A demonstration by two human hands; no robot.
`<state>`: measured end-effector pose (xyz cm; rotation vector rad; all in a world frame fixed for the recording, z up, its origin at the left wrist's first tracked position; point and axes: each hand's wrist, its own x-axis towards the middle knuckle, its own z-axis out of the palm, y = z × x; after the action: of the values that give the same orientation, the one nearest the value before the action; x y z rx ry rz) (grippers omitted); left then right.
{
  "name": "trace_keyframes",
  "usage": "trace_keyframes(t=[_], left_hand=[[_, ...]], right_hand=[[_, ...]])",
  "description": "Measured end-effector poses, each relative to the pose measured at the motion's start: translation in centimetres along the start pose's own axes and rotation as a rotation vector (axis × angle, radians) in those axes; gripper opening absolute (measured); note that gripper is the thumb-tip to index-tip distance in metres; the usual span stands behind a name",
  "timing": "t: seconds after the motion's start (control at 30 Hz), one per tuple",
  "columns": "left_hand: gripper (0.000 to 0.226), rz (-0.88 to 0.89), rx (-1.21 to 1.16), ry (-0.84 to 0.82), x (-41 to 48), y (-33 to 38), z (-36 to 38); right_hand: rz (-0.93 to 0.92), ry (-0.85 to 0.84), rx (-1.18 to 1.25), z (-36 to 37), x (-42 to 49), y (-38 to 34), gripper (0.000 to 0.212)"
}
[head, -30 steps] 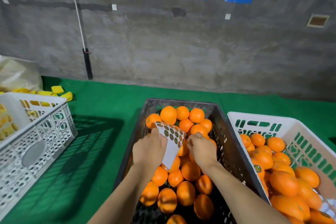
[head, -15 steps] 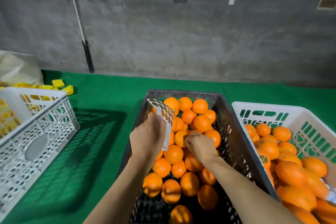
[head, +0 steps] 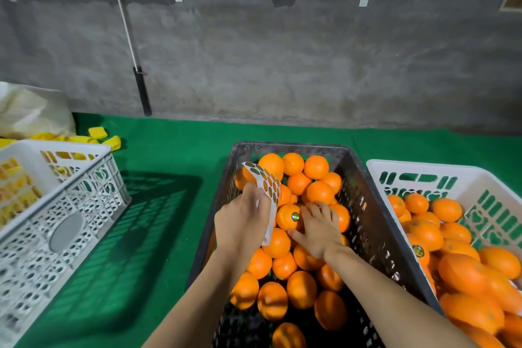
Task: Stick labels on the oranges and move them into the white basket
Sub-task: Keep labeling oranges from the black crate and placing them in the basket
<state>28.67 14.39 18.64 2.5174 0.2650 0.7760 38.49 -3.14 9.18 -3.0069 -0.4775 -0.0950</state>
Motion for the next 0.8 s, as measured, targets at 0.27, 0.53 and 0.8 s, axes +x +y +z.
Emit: trace_keyframes(t=[0.27, 0.53, 0.8], left_hand=[[0.028, 0.099, 0.025, -0.014, -0.5, 0.2, 0.1], [0.029, 0.068, -0.111, 0.012, -0.9, -0.3, 0.8], [0.041, 0.098, -0.091, 0.022, -0.9, -0.3, 1.1]], right_hand=[[0.036, -0.047, 0.05, -0.3, 1.0, -0.6, 0.075], [0.06, 0.041, 0.369, -2.2, 0.1, -0.5, 0.054], [0.496, 0.175, 1.373, -8.8, -1.6, 0.6, 0.047]])
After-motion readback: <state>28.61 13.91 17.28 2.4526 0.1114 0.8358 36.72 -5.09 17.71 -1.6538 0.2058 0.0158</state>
